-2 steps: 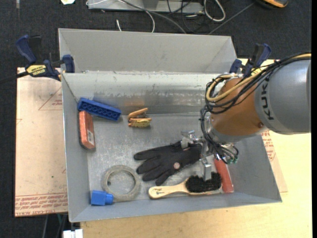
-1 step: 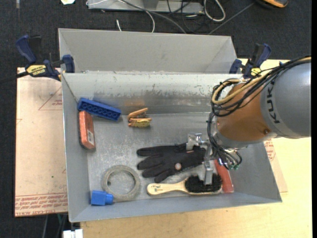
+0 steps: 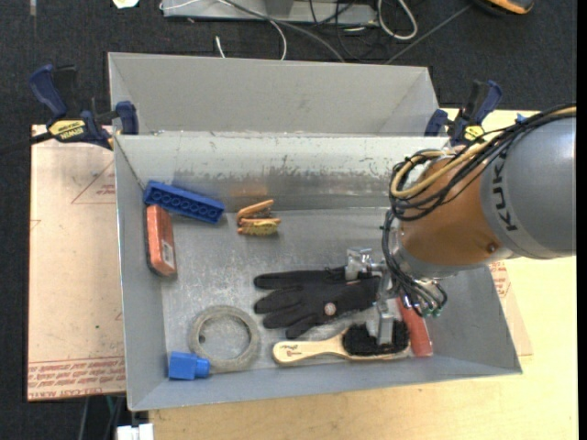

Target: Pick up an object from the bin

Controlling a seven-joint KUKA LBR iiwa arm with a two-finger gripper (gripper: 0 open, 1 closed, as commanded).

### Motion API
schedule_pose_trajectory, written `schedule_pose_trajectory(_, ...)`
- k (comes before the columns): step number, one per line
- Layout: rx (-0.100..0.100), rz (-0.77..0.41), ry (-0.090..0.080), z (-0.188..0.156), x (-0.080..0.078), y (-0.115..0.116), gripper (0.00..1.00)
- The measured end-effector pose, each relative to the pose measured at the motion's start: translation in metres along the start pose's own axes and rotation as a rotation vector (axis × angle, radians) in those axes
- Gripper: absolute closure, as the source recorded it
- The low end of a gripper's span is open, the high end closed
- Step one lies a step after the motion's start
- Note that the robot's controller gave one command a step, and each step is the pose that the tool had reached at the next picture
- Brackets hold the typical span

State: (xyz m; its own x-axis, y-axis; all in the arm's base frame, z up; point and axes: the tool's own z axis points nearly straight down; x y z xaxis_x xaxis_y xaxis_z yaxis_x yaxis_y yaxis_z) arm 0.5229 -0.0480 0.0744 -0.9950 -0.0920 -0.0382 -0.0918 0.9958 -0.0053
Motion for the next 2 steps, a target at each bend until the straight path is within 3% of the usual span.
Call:
schedule_pose_trajectory(1,-0.001,0.111,-0.002,0.0004,0.0019,-0.0023,0.0)
schedule_pose_trajectory(2,-0.001,0.205,-0.005,-0.0071,-0.0054,-0.0049,1.0)
